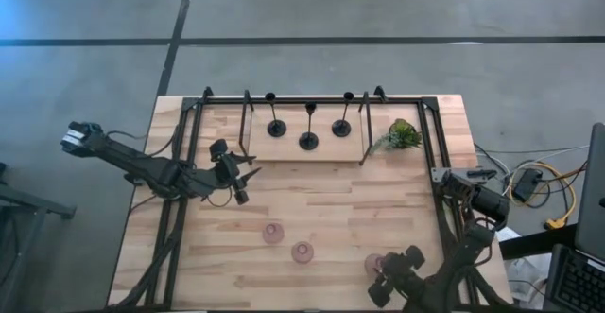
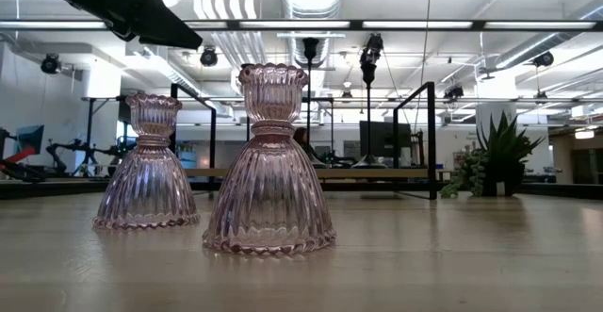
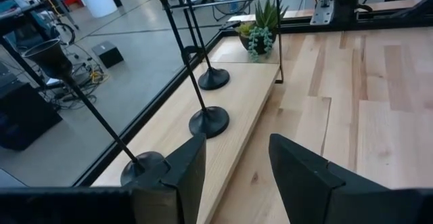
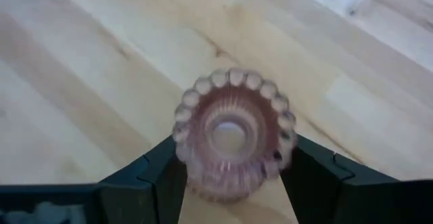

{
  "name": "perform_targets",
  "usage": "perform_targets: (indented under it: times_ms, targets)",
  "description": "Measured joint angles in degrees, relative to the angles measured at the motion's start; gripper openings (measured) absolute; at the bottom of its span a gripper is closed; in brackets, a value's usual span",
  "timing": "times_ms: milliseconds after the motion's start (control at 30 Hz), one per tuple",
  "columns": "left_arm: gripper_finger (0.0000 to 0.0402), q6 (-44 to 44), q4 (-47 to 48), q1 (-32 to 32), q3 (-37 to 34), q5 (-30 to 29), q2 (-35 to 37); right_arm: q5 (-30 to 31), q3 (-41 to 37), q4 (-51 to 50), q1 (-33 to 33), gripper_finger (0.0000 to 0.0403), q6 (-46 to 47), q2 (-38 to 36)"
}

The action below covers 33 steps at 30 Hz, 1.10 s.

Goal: Pick & Place candle stick holders
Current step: Put the bottom pink candle holder on the shelf

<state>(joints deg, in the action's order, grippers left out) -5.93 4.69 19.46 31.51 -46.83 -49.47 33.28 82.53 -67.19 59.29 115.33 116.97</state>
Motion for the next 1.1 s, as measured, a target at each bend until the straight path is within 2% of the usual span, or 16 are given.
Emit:
perform_targets:
  times_ms: [300, 400, 567, 767, 933, 1100]
  targets:
    - [0.0167, 0.0, 0.1, 0.0, 0.0, 0.0, 0.0, 0.2, -2.3, 0.1, -3.1, 0.0200, 2.3, 0.0]
    - [0.0167, 0.0, 0.1, 0.0, 0.0, 0.0, 0.0, 0.6, -2.6, 0.1, -3.6, 0.0179, 2.4, -0.1]
    - [0.0167, -0.1, 0.1, 0.0, 0.0, 0.0, 0.0, 3.2, -2.7, -0.1, -4.1, 0.0122, 2.1, -0.1]
    - [0.0167, -0.2, 0.2, 0.0, 0.0, 0.0, 0.0, 7.5, -2.7, 0.0, -5.4, 0.0123, 1.3, 0.0]
    - [0.0167, -0.3, 0.1, 0.0, 0.0, 0.0, 0.0, 8.0, -2.8, -0.1, -10.2, 0.0123, -6.2, -1.6]
    - [0.0167, -0.3, 0.1, 0.0, 0.0, 0.0, 0.0, 9.1, -3.3, -0.1, -17.4, 0.0123, -19.1, -7.0]
